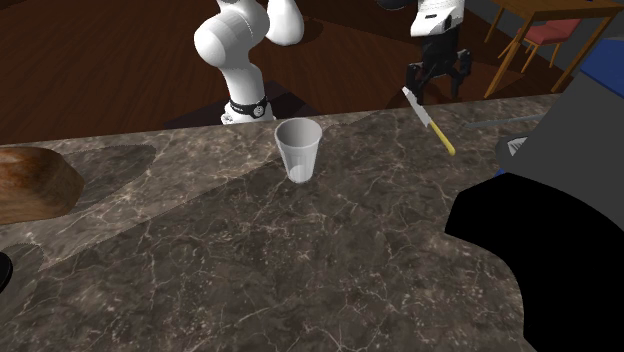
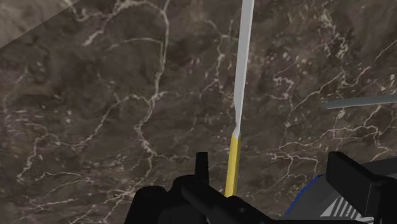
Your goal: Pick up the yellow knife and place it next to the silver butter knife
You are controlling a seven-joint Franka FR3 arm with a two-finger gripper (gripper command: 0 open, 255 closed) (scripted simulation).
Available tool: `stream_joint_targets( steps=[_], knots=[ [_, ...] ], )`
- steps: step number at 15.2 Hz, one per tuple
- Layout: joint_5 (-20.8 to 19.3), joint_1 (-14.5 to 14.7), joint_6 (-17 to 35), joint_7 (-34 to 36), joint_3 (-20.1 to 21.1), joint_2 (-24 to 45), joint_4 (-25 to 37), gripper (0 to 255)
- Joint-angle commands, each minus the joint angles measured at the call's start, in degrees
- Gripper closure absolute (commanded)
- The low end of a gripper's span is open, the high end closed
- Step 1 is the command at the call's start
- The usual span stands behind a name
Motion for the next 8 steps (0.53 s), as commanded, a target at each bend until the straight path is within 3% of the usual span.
stream_joint_targets(
  steps=[1, 6, 8],
  knots=[
    [0.0, 0.0, 0.0, 0.0, 0.0, 0.0, 0.0, 0],
    [2.7, 1.0, -6.9, -1.9, 0.2, -6.0, 1.0, 0],
    [2.7, 1.0, -6.9, -1.9, 0.2, -6.0, 1.0, 0]
  ],
)
